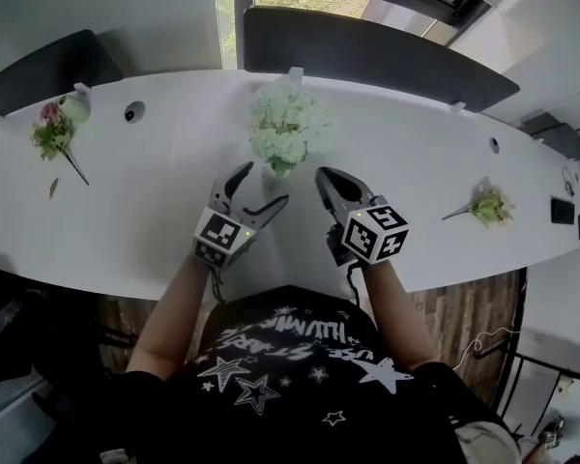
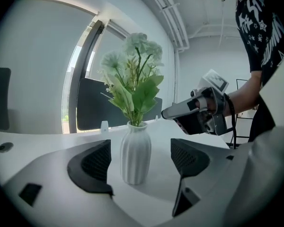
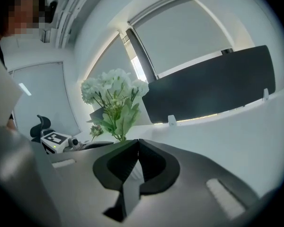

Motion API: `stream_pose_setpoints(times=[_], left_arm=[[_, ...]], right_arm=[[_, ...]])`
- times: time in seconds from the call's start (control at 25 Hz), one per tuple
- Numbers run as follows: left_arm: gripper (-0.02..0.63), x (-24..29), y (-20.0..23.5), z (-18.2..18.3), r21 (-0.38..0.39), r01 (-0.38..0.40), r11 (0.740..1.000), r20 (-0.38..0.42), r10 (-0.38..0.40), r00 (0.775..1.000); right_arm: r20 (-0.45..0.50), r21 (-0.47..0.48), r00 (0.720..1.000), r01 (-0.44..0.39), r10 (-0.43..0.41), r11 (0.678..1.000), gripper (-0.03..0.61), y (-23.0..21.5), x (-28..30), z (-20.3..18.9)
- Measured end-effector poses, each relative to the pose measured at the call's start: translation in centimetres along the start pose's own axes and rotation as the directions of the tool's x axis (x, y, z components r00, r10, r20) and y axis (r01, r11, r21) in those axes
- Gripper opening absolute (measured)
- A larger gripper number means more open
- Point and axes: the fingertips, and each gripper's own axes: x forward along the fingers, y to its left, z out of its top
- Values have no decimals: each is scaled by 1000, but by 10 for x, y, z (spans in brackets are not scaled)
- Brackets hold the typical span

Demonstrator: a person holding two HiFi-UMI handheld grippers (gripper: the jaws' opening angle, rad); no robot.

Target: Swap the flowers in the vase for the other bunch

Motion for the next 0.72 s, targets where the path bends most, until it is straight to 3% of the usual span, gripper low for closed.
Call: stream_pose_setpoints(times=[0.48, 0.72], left_arm=[[379, 27, 9, -19, -4, 10, 1000, -37, -10, 999], [377, 35, 8, -23, 29, 37, 999, -47, -35, 998]], right_arm=[[-47, 32, 999, 7, -5, 999, 3, -12, 13, -14], [-65, 31, 998, -17, 19, 999, 3, -10, 20, -18]])
